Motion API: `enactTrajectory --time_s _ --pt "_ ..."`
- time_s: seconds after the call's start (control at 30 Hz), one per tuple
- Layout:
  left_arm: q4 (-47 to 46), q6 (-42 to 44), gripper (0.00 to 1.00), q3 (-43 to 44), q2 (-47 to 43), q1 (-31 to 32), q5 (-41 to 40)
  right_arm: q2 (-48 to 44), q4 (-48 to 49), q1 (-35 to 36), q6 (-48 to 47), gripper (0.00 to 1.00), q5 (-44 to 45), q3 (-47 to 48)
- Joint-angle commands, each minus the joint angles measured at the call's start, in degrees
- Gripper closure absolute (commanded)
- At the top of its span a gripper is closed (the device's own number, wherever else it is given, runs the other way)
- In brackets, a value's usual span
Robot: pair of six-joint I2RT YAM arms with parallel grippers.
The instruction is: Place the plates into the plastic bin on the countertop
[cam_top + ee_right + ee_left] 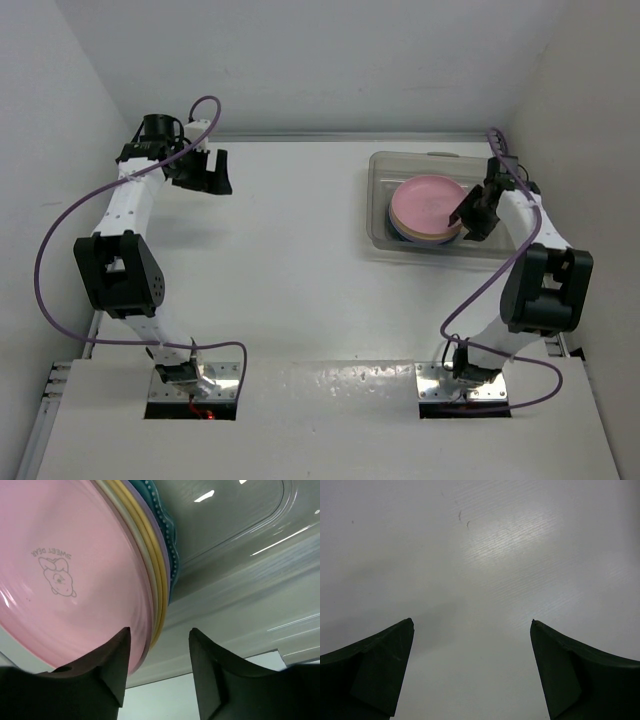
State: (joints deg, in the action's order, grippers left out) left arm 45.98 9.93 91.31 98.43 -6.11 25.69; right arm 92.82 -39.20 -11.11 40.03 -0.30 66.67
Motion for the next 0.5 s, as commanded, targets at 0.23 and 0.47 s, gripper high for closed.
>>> enactTrajectory --time_s 0.23,0.47 --pt "-0.2 1.0 0.01 2.0 -1.9 -0.5 0.2 -11.7 -0.4 5.8 -9.4 0.01 9.7 7.7" --pt "-0.2 1.0 0.01 3.1 -1.4 0.0 -0.3 -28.3 5.9 9.3 -12.3 0.00 11.4 -5.4"
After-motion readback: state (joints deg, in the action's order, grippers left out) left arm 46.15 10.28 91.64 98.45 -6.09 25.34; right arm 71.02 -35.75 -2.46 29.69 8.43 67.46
